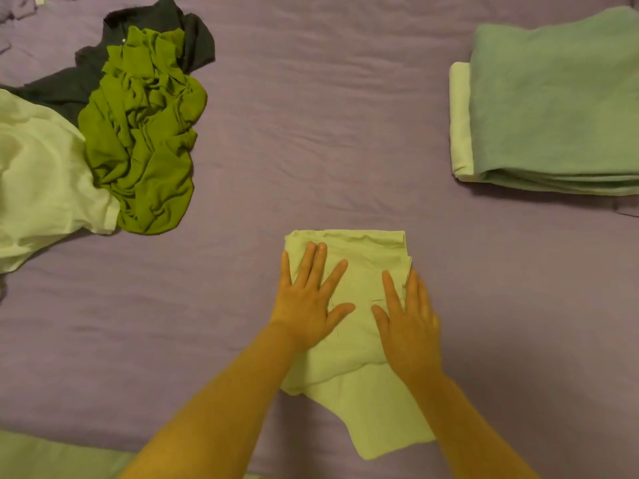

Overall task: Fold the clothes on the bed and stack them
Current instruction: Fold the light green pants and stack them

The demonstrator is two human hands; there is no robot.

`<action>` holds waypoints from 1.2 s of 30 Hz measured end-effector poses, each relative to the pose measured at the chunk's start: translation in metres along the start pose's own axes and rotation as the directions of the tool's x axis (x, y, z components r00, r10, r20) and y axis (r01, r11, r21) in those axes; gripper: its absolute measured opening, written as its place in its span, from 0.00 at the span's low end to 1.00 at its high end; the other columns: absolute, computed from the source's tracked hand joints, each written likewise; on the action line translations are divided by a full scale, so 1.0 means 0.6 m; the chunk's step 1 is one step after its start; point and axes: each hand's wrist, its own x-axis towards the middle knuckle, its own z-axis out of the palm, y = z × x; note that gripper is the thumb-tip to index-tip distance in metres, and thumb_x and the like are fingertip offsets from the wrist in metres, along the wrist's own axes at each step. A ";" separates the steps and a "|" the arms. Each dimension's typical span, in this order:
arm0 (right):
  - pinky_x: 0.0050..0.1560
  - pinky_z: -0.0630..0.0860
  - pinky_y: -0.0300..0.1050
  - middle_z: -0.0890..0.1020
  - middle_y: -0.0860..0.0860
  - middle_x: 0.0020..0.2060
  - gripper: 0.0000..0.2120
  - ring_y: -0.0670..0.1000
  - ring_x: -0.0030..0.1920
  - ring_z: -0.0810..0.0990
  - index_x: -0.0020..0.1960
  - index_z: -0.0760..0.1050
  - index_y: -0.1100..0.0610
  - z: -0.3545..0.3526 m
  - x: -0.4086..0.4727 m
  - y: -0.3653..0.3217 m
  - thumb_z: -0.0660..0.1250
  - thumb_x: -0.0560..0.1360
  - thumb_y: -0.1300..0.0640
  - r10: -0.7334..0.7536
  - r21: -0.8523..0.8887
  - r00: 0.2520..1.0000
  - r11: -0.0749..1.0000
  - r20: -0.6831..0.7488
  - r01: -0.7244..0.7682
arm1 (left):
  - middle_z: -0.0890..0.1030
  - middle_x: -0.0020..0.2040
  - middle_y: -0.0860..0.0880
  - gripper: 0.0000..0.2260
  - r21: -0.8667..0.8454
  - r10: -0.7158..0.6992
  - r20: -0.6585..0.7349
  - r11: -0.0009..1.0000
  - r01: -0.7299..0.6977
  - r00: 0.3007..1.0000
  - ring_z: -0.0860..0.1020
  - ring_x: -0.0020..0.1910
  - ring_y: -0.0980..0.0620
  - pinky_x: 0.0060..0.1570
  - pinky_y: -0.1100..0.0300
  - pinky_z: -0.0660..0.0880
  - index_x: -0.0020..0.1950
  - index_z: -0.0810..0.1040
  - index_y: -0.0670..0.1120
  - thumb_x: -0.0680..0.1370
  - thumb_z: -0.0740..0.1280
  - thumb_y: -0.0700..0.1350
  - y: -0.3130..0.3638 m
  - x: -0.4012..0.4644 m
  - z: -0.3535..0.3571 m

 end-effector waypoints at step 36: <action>0.61 0.57 0.33 0.58 0.53 0.75 0.21 0.52 0.73 0.60 0.72 0.65 0.52 -0.354 0.055 0.102 0.57 0.80 0.62 0.115 0.423 0.900 0.902 -0.421 0.083 | 0.57 0.74 0.44 0.36 -0.735 0.017 0.146 0.671 0.097 0.989 0.62 0.71 0.43 0.67 0.53 0.63 0.78 0.47 0.52 0.77 0.67 0.50 0.095 0.159 -0.357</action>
